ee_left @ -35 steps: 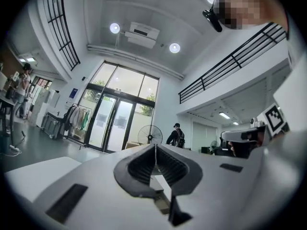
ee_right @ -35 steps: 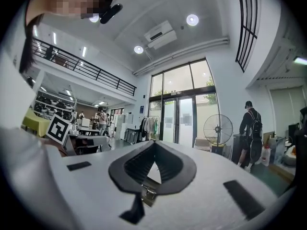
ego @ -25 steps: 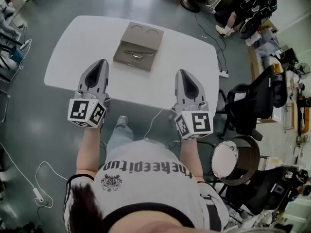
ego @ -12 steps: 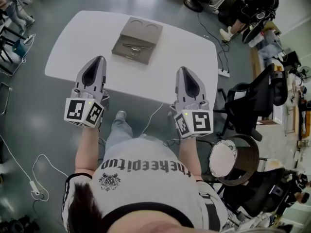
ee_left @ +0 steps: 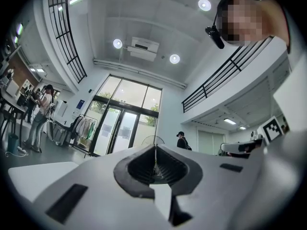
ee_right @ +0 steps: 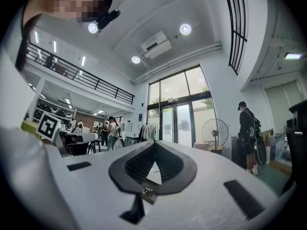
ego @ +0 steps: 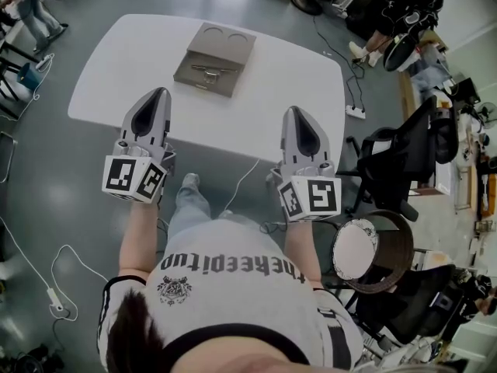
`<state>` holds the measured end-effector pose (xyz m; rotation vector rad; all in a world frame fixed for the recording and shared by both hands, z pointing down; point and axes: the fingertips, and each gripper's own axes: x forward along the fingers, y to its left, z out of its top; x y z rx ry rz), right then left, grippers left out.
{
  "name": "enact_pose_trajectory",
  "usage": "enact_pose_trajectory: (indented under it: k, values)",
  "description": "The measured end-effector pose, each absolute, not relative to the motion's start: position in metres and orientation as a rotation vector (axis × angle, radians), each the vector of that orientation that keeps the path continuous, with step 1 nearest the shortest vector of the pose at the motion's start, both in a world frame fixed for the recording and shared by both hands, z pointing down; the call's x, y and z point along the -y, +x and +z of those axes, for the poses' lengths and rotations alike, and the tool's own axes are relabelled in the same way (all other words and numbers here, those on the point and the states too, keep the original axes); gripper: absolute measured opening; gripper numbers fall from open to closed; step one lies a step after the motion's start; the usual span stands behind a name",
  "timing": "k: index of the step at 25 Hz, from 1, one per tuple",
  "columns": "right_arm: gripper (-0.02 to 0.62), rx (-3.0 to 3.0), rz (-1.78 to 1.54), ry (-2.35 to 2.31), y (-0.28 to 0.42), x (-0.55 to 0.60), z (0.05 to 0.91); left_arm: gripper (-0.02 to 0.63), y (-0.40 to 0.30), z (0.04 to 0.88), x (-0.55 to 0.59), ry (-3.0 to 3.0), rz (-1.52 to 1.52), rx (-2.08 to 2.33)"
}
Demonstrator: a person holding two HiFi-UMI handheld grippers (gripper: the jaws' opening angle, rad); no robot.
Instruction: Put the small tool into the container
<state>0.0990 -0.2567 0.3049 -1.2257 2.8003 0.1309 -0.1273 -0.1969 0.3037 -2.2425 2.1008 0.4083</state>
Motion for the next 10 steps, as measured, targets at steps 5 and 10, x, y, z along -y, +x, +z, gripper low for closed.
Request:
enact_pose_trajectory:
  k: [5,10]
  values:
    - [-0.002,-2.786,0.124,-1.244,0.106,0.26,0.301,0.012,-0.123,0.299,0.203,-2.253,0.425,-2.069]
    - [-0.002,-2.782,0.114,-1.26,0.107,0.267,0.301,0.012,-0.123,0.297,0.212,-2.266,0.416,-2.067]
